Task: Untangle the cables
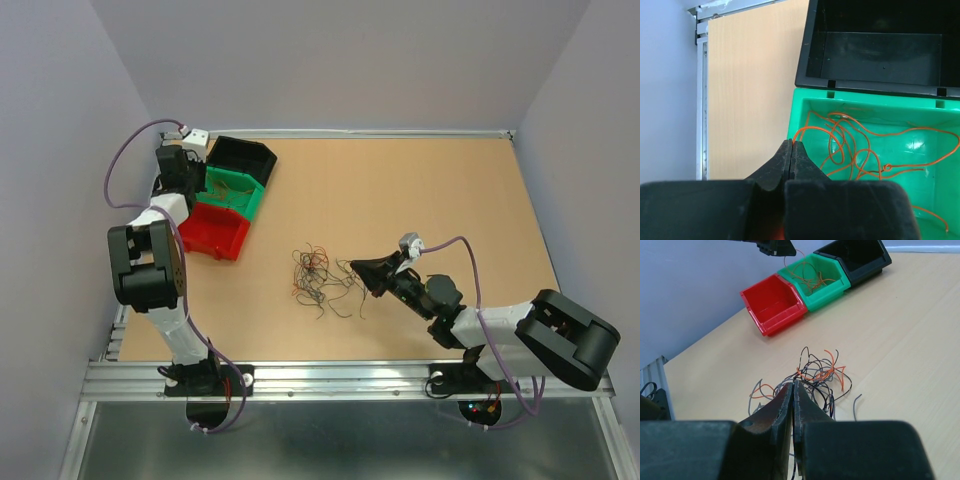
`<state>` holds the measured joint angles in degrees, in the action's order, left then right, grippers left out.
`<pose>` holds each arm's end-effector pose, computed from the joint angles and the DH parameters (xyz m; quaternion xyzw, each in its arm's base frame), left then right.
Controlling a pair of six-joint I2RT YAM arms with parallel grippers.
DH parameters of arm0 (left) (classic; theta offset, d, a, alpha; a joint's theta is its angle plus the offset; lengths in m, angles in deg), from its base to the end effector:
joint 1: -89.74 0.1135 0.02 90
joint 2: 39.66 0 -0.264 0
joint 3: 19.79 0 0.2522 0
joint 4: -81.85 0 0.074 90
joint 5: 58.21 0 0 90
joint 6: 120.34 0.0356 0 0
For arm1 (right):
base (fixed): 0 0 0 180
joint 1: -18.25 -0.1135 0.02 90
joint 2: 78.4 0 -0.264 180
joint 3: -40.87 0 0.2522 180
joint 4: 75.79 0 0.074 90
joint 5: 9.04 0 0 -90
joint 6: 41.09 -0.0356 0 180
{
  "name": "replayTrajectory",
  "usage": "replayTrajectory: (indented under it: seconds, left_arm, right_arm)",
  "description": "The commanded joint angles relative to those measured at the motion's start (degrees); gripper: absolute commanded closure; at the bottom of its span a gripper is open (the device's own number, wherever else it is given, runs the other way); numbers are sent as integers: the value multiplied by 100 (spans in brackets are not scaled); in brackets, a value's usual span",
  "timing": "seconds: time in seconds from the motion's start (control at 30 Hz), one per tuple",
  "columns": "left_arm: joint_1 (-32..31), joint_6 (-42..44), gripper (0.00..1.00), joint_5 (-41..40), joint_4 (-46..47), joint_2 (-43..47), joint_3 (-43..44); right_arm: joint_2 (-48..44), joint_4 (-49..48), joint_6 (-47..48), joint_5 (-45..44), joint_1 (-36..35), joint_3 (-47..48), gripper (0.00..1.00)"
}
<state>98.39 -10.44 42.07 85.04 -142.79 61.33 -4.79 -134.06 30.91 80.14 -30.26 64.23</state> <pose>0.4132 0.0564 0.2409 0.1313 0.8009 0.0723 0.5797 0.1430 0.1609 0.1882 -0.1674 0.6342 0.4100 0.6338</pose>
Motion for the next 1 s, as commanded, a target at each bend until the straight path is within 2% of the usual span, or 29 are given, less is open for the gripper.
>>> replayTrajectory:
  seconds: [0.0, 0.27, 0.37, 0.53, 0.7, 0.77, 0.83, 0.9, 0.97]
  left_arm:
    - [-310, 233, 100, -351, -16, 145, -3]
    - [-715, -126, 99, -861, -578, -181, 155]
    - [-733, -293, 93, -975, -990, -443, 497]
    - [-733, -426, 86, -1231, -1159, -515, 727]
    - [-811, -434, 51, -1081, -765, 150, 253]
    - [-847, -443, 45, -1125, -667, 372, 95]
    - [-1145, -461, 41, -1186, -632, 636, 50]
    - [-1242, -452, 28, -1274, -640, 864, 24]
    - [-1347, -469, 2, -1144, -518, 1223, -142]
  right_arm:
    - [5, -197, 24, -6, -62, 217, 91]
    - [40, -197, 7, -6, -62, 243, 91]
    - [58, -197, -2, 20, -62, 252, 90]
    - [5, -197, -2, -15, -62, 209, 90]
    - [-13, -189, 7, -41, -53, 191, 89]
    - [57, -180, 7, -59, -62, 217, 87]
    - [119, -162, -11, -41, -53, 270, 87]
    - [119, -136, -46, 3, -53, 296, 87]
    - [58, -118, -81, 47, -53, 288, 87]
